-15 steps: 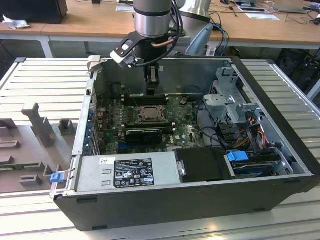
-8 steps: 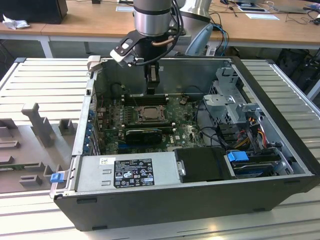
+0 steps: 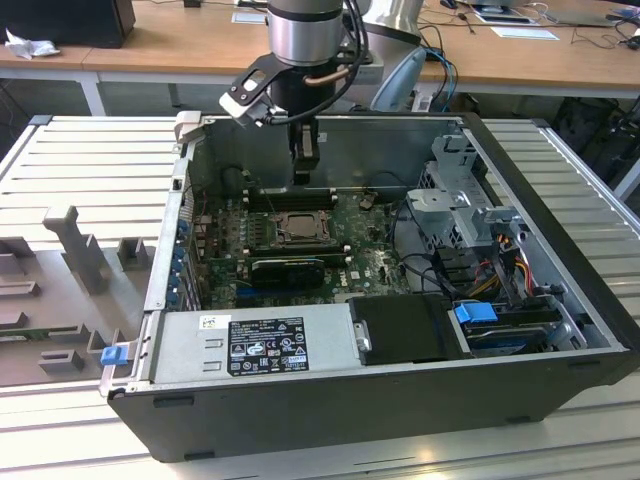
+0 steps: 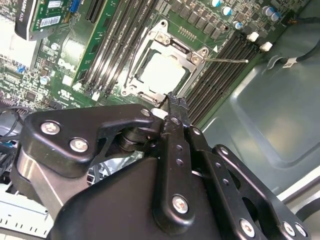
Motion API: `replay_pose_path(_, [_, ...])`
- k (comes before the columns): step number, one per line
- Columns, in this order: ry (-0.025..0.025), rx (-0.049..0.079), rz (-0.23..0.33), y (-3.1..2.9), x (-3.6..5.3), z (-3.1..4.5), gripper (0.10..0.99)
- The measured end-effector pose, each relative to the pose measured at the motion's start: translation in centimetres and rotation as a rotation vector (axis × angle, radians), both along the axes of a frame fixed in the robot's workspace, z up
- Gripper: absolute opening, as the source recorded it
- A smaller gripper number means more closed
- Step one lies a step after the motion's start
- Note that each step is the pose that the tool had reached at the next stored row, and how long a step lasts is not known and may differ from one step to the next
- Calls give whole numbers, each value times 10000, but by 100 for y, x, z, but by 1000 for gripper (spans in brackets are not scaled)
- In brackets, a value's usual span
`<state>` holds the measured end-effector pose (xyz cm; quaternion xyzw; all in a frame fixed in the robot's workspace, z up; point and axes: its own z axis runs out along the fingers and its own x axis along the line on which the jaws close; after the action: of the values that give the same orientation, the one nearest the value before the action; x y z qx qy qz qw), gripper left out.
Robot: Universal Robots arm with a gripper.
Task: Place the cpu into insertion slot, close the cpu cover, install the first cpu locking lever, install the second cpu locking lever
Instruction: 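Install the first cpu locking lever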
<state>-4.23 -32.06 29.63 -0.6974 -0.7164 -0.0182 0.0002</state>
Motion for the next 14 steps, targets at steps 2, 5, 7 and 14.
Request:
replay_pose_path(2, [-2,1,10,0,0,8,106])
replay_pose_path(5, [0,-46,521,4,1,1,106])
replay_pose_path(7, [-1,-53,1044,2,-1,-17,106])
replay_pose_path(14, [12,-48,2060,0,0,-44,106])
